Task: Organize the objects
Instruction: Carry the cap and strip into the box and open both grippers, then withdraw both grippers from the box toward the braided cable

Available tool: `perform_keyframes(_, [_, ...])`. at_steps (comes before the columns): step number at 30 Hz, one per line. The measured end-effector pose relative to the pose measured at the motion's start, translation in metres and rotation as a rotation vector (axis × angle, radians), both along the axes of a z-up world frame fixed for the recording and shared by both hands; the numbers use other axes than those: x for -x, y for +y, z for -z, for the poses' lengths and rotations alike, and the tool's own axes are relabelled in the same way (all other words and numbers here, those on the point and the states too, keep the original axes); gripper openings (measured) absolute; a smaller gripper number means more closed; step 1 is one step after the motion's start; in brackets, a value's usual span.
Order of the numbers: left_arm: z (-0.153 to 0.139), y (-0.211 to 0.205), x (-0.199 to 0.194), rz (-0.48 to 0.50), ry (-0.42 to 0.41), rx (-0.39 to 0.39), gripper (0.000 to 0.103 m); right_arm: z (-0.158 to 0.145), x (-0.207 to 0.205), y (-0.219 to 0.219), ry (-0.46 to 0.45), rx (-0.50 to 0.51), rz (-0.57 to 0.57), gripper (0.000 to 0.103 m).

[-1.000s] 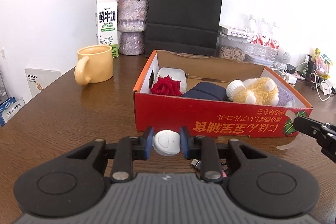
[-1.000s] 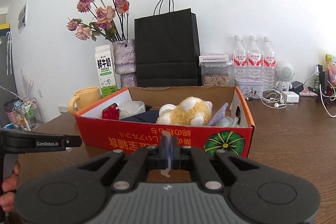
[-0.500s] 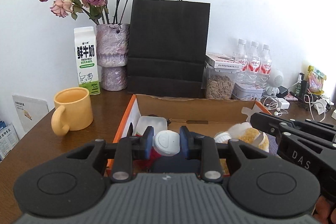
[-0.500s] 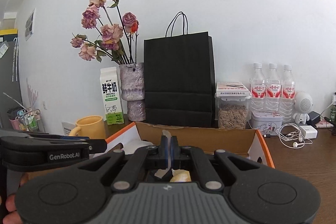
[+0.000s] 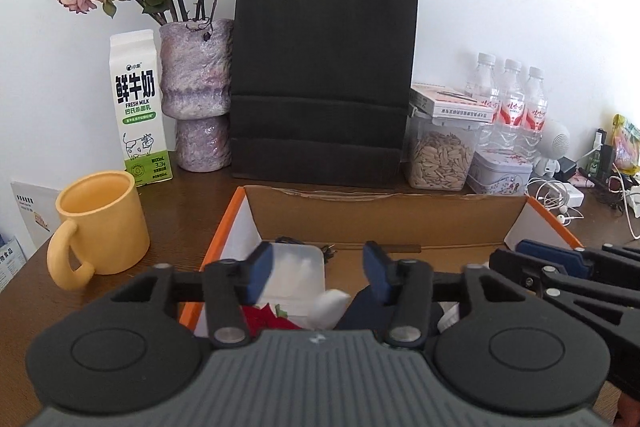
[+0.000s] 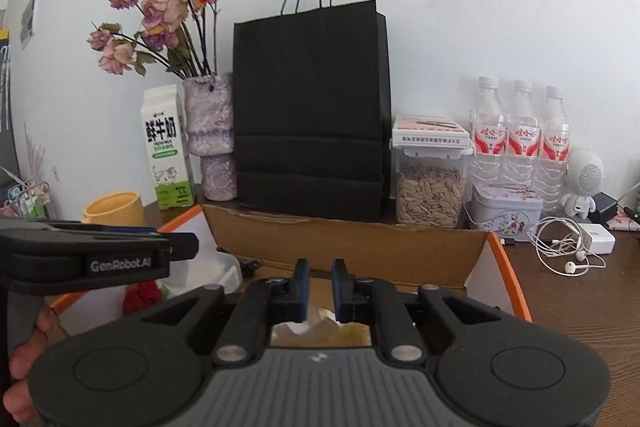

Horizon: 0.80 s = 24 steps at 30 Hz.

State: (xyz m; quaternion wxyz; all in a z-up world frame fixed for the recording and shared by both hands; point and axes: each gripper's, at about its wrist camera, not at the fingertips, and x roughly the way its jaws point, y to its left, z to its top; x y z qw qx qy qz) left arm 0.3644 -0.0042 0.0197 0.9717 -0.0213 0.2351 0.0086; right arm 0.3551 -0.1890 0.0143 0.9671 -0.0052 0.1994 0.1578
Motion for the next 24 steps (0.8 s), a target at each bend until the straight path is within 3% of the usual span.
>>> perform_keyframes(1, [0.001,0.003,-0.001,-0.01,0.004,0.002,0.098,0.002,-0.002,-0.002,0.014,0.005,0.006,0.038])
perform_keyframes(3, [0.0,0.006,0.001,-0.034,-0.02,-0.008,0.103,0.004,-0.004,-0.004,0.025,0.021,0.032,0.079])
perform_keyframes(5, [-0.002,0.009,0.002,-0.039,-0.017,-0.01,0.103,0.004,-0.002,-0.007,0.008,0.026,0.054,0.093])
perform_keyframes(15, [-0.009,0.018,0.025,-0.077,-0.02,0.009,0.103,-0.003,0.023,-0.001,-0.028,0.049,0.059,0.099])
perform_keyframes(24, [-0.01,0.041,0.093,-0.082,0.046,0.027,0.103,-0.002,0.091,0.005,-0.005,0.059,0.0,0.103])
